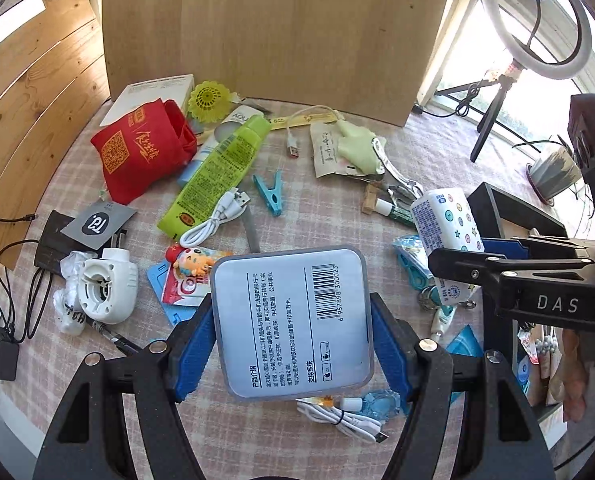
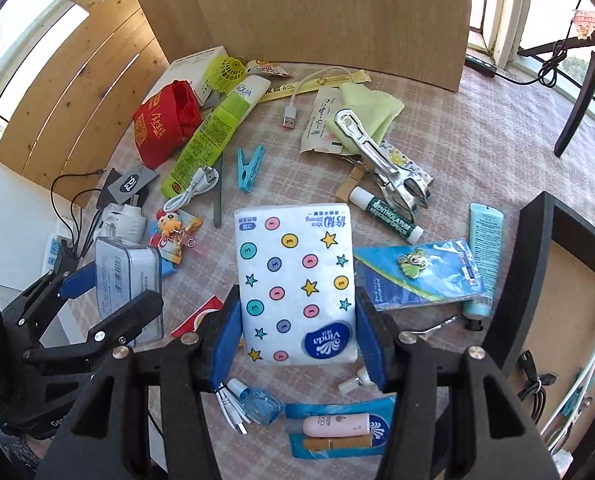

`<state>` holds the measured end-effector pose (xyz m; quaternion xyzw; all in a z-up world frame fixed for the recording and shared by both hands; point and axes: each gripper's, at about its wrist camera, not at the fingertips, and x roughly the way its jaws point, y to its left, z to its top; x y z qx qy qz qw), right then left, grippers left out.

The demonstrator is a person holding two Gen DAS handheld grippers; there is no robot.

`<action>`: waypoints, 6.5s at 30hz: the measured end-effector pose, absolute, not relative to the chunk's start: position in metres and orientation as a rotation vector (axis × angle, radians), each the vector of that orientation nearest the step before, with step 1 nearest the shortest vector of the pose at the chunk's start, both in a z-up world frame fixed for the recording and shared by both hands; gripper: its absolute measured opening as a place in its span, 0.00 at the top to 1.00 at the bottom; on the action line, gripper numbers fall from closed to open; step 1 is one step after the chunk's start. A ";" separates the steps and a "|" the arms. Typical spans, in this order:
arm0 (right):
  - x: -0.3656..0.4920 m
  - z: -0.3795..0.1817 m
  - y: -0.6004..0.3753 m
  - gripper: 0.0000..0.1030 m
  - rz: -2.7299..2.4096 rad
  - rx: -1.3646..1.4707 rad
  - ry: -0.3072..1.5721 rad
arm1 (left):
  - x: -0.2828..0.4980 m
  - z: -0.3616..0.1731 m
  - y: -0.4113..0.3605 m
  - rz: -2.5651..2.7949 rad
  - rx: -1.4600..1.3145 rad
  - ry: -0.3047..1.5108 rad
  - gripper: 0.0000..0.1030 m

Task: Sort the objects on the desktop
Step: 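Carry the tissue pack and silver tin into the tray and open both grippers, then grasp the coiled white cable with the right gripper while the left grasps a Coffee-mate sachet, then carry the white cable and sachet into the tray and open both grippers, then move the left gripper toward the small blue bottle while the right approaches the blue wipes pack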

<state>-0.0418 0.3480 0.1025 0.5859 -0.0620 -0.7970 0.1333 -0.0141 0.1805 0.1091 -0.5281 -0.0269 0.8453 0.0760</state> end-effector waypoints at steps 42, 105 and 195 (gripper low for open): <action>0.051 0.114 0.618 0.38 -2.782 1.868 -0.572 | 0.053 0.135 0.416 2.066 -1.342 0.255 0.31; 0.049 0.044 0.255 0.85 -2.007 1.607 0.205 | -0.008 0.044 0.117 2.288 -1.785 -0.341 0.98; 0.051 0.030 0.363 0.68 -2.195 1.999 -0.839 | -0.005 0.033 0.217 2.040 -1.754 -0.035 0.59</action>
